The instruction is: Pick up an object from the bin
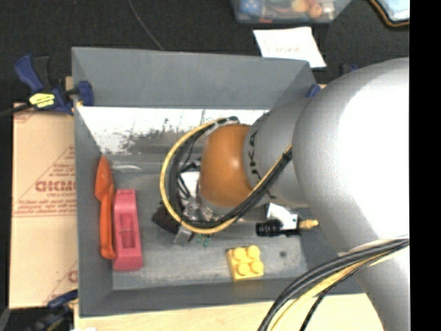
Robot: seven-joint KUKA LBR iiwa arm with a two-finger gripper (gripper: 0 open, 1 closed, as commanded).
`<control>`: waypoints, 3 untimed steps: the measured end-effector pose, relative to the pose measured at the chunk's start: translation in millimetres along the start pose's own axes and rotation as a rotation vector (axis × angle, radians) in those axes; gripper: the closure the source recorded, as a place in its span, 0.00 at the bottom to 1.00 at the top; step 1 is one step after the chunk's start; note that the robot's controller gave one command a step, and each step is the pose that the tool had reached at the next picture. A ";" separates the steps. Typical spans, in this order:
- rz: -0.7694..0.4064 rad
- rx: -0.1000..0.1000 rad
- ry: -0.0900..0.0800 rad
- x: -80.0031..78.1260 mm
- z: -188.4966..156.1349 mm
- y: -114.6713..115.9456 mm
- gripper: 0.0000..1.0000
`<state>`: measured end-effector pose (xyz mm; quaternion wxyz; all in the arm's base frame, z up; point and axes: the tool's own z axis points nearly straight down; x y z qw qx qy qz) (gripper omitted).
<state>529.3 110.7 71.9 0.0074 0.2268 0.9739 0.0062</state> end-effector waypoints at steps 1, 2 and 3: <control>0.000 0.001 0.001 0.4 -12.6 -0.8 1.00; -0.002 -0.001 -0.002 -0.5 -27.3 -0.5 1.00; -0.005 0.006 0.007 0.8 -52.9 -1.9 1.00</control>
Offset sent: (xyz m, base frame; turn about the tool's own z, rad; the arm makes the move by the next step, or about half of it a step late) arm -0.0006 -0.0004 0.0377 0.0002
